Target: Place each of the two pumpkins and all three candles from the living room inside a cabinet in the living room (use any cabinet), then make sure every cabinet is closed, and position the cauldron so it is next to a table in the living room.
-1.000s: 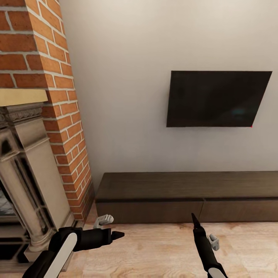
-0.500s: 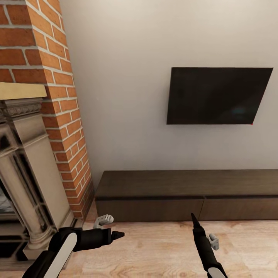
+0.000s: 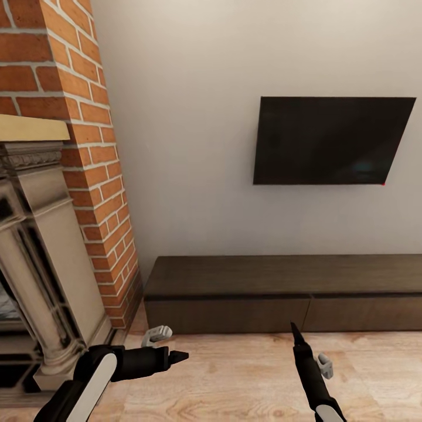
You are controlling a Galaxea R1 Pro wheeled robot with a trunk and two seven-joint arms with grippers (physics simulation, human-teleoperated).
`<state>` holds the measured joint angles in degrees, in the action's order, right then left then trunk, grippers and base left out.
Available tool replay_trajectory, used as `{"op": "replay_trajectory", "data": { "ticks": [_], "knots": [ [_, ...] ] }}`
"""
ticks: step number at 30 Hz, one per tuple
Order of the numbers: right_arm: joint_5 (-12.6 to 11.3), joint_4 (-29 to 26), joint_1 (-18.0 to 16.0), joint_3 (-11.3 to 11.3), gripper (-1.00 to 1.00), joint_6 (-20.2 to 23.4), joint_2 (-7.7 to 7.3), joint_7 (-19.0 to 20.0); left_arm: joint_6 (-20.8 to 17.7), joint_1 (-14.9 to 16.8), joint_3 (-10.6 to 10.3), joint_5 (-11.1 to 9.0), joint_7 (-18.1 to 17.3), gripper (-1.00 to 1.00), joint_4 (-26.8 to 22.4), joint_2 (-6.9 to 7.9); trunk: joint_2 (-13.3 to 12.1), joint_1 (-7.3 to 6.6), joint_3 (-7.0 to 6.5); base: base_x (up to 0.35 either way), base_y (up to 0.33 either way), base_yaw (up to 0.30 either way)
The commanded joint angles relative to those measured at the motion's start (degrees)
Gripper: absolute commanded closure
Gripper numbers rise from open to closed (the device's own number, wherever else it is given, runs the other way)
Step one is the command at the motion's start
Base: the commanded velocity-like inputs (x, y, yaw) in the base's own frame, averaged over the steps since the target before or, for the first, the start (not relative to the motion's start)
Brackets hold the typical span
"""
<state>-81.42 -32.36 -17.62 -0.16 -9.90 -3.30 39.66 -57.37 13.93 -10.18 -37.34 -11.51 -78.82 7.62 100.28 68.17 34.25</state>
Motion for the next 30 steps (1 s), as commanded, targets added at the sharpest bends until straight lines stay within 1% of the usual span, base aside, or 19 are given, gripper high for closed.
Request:
{"op": "replay_trajectory", "data": {
  "ticks": [1,7,15,20,21,22,24,25,26,27,30],
  "knots": [
    [-0.1,0.0,0.0,0.1,-1.00,-0.1,-0.02,0.2,-0.1,0.0,0.0,0.5,-0.5,-1.00,0.0,0.03,0.4,0.22,0.24,0.000,0.000,0.000],
    [0.1,0.1,0.0,0.2,-1.00,-0.2,-0.04,0.0,-0.1,0.0,0.0,0.5,-0.5,-1.00,0.0,0.03,2.9,1.54,1.32,0.000,0.000,0.000],
    [-1.0,0.7,0.0,-0.1,-1.00,0.5,-0.04,0.1,-0.1,0.0,0.1,0.5,-0.5,-1.00,0.0,0.03,6.1,3.30,2.76,0.000,0.000,0.000],
    [-3.7,0.8,0.0,0.1,-1.00,0.7,0.04,0.1,-0.1,0.0,0.3,0.4,-0.5,-1.00,0.0,0.12,8.1,4.39,3.65,0.000,0.000,0.000],
    [-4.1,0.8,0.0,0.1,-1.00,0.7,0.04,0.0,-0.1,0.0,0.4,0.2,-0.6,-1.00,0.0,0.66,8.5,4.61,3.83,0.000,0.000,0.000],
    [-4.3,0.8,0.0,0.1,-1.00,0.7,0.04,0.0,-0.1,0.0,0.4,-0.4,-0.6,-1.00,0.0,1.10,8.9,4.83,4.01,0.000,0.000,0.000],
    [-4.5,0.8,0.0,0.1,-1.00,0.8,0.04,-0.1,-0.1,0.0,0.4,-2.8,-0.6,-1.00,0.0,1.80,9.7,5.27,4.37,0.000,0.000,0.000],
    [-4.5,0.8,0.0,0.1,-1.00,0.8,0.04,-0.2,-0.1,0.0,0.4,-3.5,-0.6,-1.00,0.0,1.94,10.1,5.49,4.55,0.000,0.000,0.000],
    [-4.6,0.9,0.0,0.2,-1.00,0.8,0.06,-0.8,-0.1,0.1,0.4,-5.8,-0.6,-1.00,-0.1,2.43,10.5,5.71,4.73,0.000,0.000,0.000],
    [-4.6,0.9,0.0,0.2,-1.00,0.8,0.11,-1.0,-0.1,0.1,0.5,-6.6,-0.6,-1.00,-0.3,2.71,10.9,5.93,4.91,0.000,0.000,0.000],
    [-4.7,0.9,0.0,0.1,-1.00,0.8,0.26,-2.1,-0.1,0.4,0.6,-12.1,-0.6,-1.00,-1.8,5.01,12.1,6.59,5.45,0.000,0.000,0.000]
  ]
}}
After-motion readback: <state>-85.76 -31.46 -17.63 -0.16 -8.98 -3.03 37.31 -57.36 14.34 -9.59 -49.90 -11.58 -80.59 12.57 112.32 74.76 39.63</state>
